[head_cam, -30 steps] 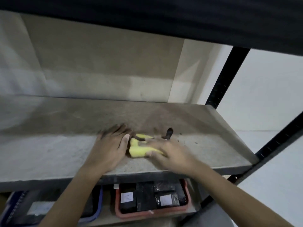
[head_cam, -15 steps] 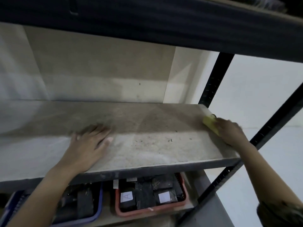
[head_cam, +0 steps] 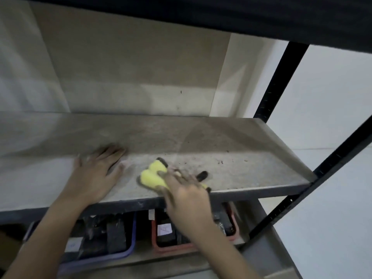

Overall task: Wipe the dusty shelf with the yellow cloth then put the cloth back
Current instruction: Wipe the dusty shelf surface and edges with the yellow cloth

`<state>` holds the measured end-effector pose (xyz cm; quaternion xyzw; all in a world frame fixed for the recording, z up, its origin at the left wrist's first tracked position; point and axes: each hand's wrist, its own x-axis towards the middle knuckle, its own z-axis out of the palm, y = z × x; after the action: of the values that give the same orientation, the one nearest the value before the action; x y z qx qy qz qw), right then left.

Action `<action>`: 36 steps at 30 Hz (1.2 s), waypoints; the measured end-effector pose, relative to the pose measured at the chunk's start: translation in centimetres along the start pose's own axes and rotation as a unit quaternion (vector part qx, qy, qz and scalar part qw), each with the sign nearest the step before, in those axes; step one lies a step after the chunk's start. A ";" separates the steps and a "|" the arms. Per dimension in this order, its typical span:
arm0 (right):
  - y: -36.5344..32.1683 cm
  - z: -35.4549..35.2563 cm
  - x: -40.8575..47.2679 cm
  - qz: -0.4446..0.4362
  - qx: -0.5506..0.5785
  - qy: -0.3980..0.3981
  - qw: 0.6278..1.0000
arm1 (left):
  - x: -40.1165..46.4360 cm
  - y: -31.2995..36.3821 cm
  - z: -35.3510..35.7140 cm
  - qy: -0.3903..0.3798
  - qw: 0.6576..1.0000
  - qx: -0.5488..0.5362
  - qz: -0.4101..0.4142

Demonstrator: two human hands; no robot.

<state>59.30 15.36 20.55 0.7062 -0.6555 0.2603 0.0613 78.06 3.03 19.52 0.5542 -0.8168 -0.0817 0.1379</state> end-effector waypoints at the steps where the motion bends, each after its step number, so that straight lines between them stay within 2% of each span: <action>1: -1.6 0.3 0.2 -0.018 0.016 -0.009 1.000 | -0.1 0.0 0.0 0.004 1.000 -0.001 0.003; 3: -3.0 -0.2 0.5 -0.023 0.072 -0.050 0.996 | -0.1 0.0 -0.1 0.004 1.000 -0.006 0.007; 5: -2.3 -2.3 1.1 0.057 0.211 -0.109 0.970 | 0.0 -0.1 -0.3 0.003 1.000 -0.009 0.012; 6: -1.3 -3.8 1.5 0.109 0.258 -0.109 0.954 | 0.0 0.0 -0.4 0.002 1.000 -0.010 0.012; 8: 2.6 -6.8 2.6 0.221 0.265 -0.050 0.937 | 0.1 0.5 -0.5 -0.007 1.000 -0.011 0.001; 10: 7.8 -9.7 3.7 0.300 0.219 0.019 0.928 | 0.3 1.3 -0.5 -0.004 1.000 -0.016 -0.005; 13: 16.3 -11.8 4.5 0.340 0.086 0.109 0.930 | 0.6 2.5 -0.1 0.004 0.999 -0.035 0.005; 15: 21.1 -11.8 3.8 0.377 -0.011 0.098 0.921 | 0.8 2.7 0.5 -0.007 0.999 -0.034 0.011; 18: 24.5 -10.5 2.7 0.423 -0.131 0.015 0.896 | 1.4 2.9 1.2 -0.007 1.000 0.002 0.020; 20: 24.3 -8.9 2.6 0.403 -0.179 0.001 0.897 | 1.4 3.1 1.2 -0.006 1.000 0.007 0.015; 23: 19.9 -6.7 3.2 0.323 -0.190 -0.005 0.927 | 1.4 3.0 1.3 -0.009 1.000 0.009 0.013; 25: 15.0 -5.3 3.3 0.259 -0.182 -0.066 0.946 | 1.4 3.1 1.2 -0.016 1.000 0.018 0.012; 27: 9.2 -4.2 3.0 0.152 -0.141 -0.128 0.970 | 1.4 3.4 0.9 -0.021 0.999 0.044 0.008; 29: 5.5 -4.4 2.5 0.092 -0.032 -0.157 0.983 | 1.6 3.9 0.7 -0.026 0.997 0.067 0.016; 32: 6.6 -7.3 4.0 0.178 0.086 -0.108 0.974 | 2.2 4.4 0.4 -0.029 0.998 0.048 0.043; 34: 10.3 -9.6 5.5 0.247 0.132 -0.034 0.959 | 2.4 4.4 0.7 -0.039 0.997 0.040 0.049; 36: 15.3 -11.4 6.6 0.286 0.125 0.054 0.948 | 2.2 4.4 1.1 -0.047 0.997 0.040 0.053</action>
<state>41.38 12.27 29.42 0.4759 -0.7883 0.3839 -0.0692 73.05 2.57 20.05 0.5107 -0.8533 -0.0677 0.0809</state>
